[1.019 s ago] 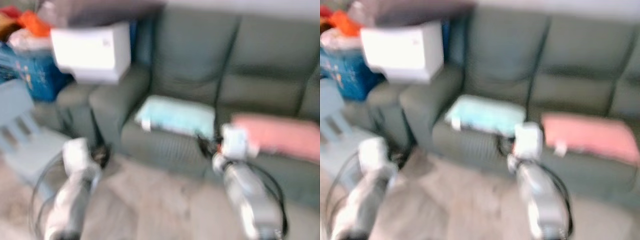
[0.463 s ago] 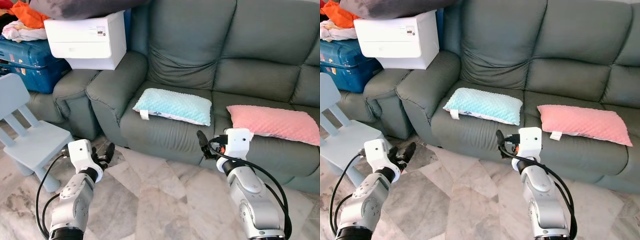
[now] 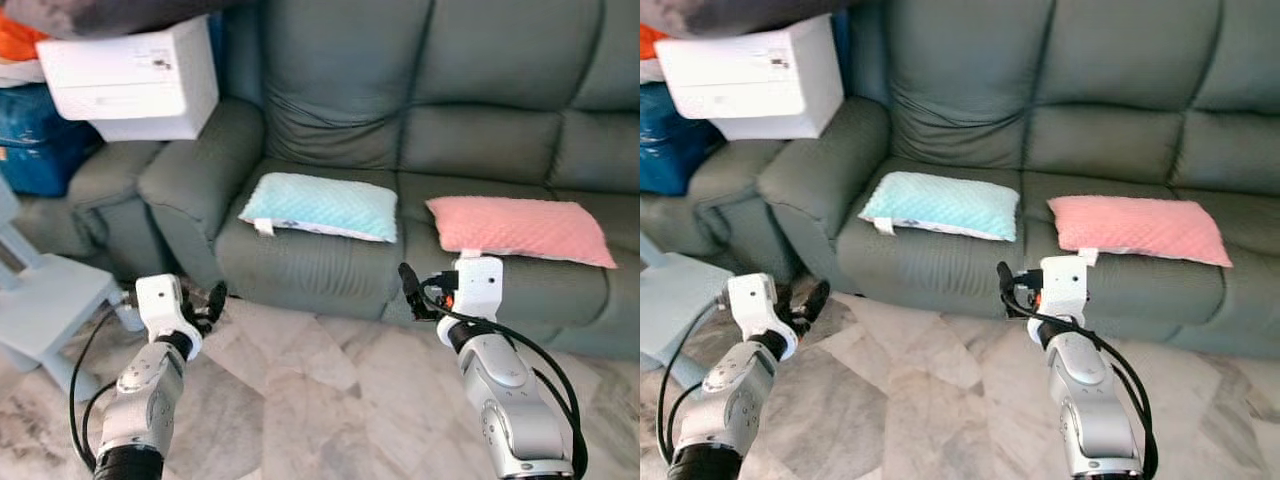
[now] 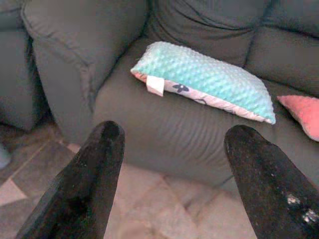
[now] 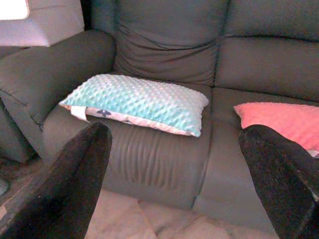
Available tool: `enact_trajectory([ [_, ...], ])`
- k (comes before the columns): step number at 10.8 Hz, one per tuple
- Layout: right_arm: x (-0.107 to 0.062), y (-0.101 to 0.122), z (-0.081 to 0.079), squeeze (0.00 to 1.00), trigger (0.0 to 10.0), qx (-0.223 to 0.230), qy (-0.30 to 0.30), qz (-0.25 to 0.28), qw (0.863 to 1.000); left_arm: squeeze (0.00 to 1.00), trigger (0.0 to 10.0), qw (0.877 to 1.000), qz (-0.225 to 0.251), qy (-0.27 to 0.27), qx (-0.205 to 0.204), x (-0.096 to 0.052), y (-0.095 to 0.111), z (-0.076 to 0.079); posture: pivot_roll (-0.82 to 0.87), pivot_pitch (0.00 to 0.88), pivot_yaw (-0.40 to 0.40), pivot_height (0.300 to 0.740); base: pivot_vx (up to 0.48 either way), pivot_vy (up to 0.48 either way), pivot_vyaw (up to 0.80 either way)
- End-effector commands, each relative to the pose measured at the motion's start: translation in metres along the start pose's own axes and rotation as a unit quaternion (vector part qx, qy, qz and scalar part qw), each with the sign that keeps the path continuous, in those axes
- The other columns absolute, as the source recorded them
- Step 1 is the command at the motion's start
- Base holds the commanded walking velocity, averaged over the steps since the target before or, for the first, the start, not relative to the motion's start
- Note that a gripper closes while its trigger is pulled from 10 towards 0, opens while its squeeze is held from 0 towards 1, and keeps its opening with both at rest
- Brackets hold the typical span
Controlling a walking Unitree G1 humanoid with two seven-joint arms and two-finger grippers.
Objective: Move the pillow to the sofa
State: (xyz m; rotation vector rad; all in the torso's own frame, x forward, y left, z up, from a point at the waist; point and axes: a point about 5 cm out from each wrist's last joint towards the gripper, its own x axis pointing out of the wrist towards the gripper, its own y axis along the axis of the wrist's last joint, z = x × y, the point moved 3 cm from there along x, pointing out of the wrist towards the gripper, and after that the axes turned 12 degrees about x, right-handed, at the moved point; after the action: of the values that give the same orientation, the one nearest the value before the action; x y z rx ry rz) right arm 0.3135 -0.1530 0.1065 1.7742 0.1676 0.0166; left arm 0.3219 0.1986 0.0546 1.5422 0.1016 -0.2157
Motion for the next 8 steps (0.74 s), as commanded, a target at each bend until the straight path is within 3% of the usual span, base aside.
enact_trajectory([
  [1, 0.0, 0.003, -0.002, 0.0, 10.0, -0.003, 0.002, 0.001, 1.0, 0.0, 10.0, 1.0, -0.005, -0.001, 0.003, 0.001, -0.002, -0.003, -0.19, 0.04, -0.009, 0.74, 0.0, 0.0, -0.79],
  [3, 0.002, 0.004, -0.002, 0.0, 10.0, -0.005, 0.002, 0.002, 1.0, 0.0, 10.0, 1.0, -0.004, 0.005, -0.018, 0.002, -0.001, -0.006, -0.2, 0.041, -0.009, 0.74, 0.0, 0.0, -0.79],
  [8, 0.001, 0.006, -0.001, 0.0, 10.0, -0.01, 0.002, 0.006, 1.0, 0.0, 10.0, 0.999, -0.004, -0.029, -0.042, 0.003, -0.005, 0.006, -0.2, 0.04, -0.007, 0.74, 0.0, 0.0, -0.79],
])
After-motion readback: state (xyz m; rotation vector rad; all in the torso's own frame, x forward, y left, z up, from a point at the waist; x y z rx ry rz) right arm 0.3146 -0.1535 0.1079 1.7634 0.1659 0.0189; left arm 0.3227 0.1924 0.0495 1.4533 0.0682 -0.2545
